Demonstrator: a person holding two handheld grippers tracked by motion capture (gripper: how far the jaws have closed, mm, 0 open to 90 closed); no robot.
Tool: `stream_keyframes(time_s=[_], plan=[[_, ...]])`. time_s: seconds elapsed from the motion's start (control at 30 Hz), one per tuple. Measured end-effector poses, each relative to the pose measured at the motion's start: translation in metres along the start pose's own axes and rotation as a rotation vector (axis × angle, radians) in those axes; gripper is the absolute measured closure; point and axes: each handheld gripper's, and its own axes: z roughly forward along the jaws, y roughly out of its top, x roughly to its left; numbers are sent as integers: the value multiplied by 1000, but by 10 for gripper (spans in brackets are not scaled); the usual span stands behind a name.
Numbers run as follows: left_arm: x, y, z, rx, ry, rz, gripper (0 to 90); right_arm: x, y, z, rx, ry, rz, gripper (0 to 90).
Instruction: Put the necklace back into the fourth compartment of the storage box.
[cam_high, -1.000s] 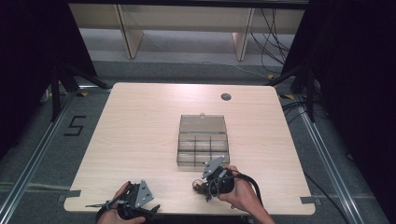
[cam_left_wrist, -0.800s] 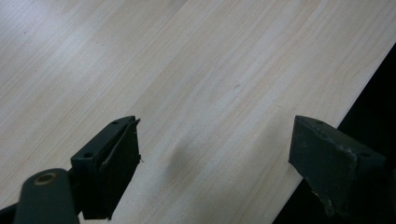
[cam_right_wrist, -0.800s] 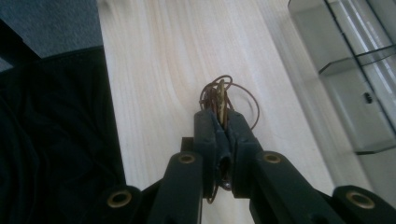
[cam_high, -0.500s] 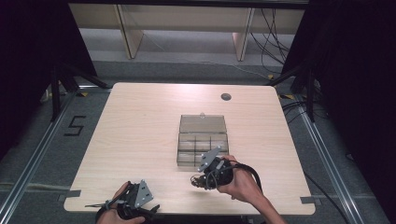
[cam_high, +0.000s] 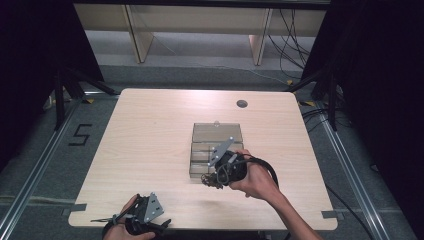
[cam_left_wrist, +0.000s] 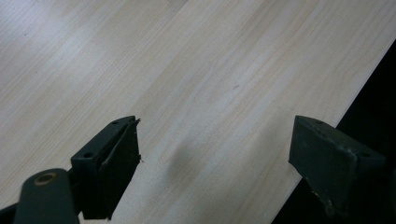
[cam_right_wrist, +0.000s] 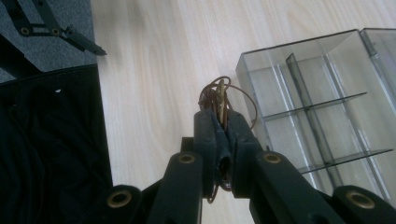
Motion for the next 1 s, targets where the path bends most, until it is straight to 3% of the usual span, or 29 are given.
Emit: stream_keyframes(time_s=[0.03, 0.13, 0.27, 0.33, 0.37, 1.0], plan=[[-1, -1, 3, -37, 33, 0, 157, -2, 2, -1, -2, 5, -18, 853], [-2, -1, 3, -40, 30, 2, 157, -5, 9, -3, 7, 3, 6, 853], [-2, -1, 3, -38, 32, 3, 157, -9, 17, -4, 21, 4, 7, 852], [-2, -1, 3, -39, 29, 2, 157, -12, 20, -2, 18, 5, -19, 852], [-2, -1, 3, -40, 34, 1, 157, -13, 22, -3, 27, 4, 0, 852], [-2, -1, 2, -43, 37, -9, 157, -36, 50, 12, 74, -17, 35, 852]])
